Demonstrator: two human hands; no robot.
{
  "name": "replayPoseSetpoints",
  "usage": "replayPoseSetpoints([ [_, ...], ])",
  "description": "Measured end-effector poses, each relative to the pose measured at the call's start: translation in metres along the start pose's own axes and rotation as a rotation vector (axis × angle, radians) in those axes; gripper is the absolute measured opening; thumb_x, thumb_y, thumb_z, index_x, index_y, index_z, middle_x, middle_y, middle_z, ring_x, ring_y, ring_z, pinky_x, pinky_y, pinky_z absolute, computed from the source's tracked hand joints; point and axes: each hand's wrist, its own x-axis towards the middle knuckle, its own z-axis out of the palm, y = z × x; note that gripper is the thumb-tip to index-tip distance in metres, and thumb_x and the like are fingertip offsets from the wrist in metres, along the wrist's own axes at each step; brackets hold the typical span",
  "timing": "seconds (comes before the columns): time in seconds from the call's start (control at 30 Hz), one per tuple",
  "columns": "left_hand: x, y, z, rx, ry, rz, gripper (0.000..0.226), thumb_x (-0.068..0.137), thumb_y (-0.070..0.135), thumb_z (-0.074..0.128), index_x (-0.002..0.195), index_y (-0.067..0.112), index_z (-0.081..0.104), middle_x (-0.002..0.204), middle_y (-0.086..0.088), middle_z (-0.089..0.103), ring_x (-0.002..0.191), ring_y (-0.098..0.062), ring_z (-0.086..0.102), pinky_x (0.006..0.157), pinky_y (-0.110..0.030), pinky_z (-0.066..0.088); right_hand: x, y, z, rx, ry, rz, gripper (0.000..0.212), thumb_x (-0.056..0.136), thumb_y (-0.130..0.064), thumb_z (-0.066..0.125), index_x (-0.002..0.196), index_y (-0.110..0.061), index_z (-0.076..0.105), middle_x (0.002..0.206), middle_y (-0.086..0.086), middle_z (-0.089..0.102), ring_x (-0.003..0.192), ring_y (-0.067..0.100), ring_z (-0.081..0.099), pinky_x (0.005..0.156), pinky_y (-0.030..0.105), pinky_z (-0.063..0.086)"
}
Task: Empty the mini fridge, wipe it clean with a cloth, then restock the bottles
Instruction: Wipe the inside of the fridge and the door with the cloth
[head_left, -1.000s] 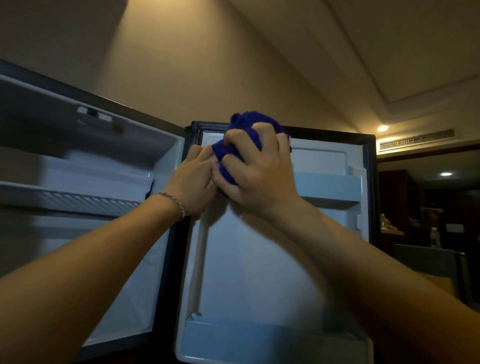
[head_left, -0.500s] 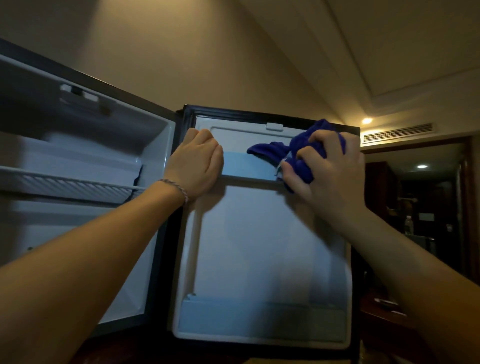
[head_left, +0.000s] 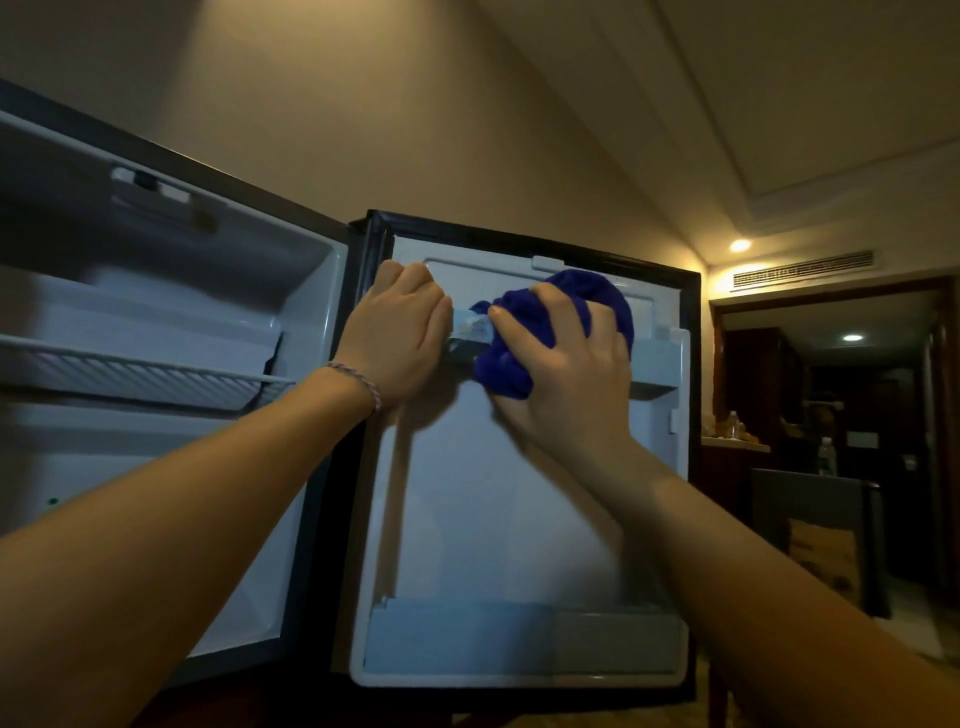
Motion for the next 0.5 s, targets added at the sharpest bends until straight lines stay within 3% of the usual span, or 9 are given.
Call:
replayPoseSetpoints([
  [0.13,0.002,-0.002,-0.001,0.012,-0.019,0.006,0.038,0.101,0.030,0.028,0.084,0.009,0.054,0.088,-0.003,0.044,0.090,-0.019,0.036,0.080,-0.036,0.037,-0.006,0.024,0.002,-0.038,-0.058,-0.049,0.076,0.074,-0.047,0.078,0.138,-0.025,0.045,0.145,0.013,0.043,0.125,0.044,0.042,0.095,0.058,0.043],
  [0.27,0.001,0.000,0.003,0.003,0.012,-0.007,0.036,0.101,0.025,0.032,0.081,0.006,0.055,0.088,-0.011,0.050,0.091,-0.027,0.041,0.080,-0.040,0.038,-0.040,0.071,-0.003,-0.066,-0.074,0.131,0.076,0.074,-0.042,0.078,0.140,-0.025,0.044,0.145,0.014,0.040,0.126,0.044,0.040,0.099,0.058,0.042],
  [0.37,0.002,0.004,0.007,-0.002,0.019,-0.034,0.036,0.101,0.025,0.032,0.081,0.006,0.054,0.089,-0.010,0.049,0.093,-0.028,0.041,0.080,-0.040,0.039,-0.068,0.067,-0.003,-0.015,-0.071,0.218,0.068,0.078,-0.047,0.067,0.138,-0.025,0.043,0.144,0.014,0.039,0.122,0.041,0.041,0.097,0.052,0.042],
  [0.5,0.002,0.004,0.006,0.007,0.018,-0.031,0.035,0.101,0.024,0.033,0.082,0.004,0.055,0.091,-0.014,0.051,0.095,-0.031,0.043,0.081,-0.043,0.040,-0.089,0.010,0.022,0.145,-0.129,0.031,0.066,0.075,-0.050,0.073,0.132,-0.026,0.050,0.139,0.014,0.045,0.117,0.040,0.047,0.090,0.052,0.045],
])
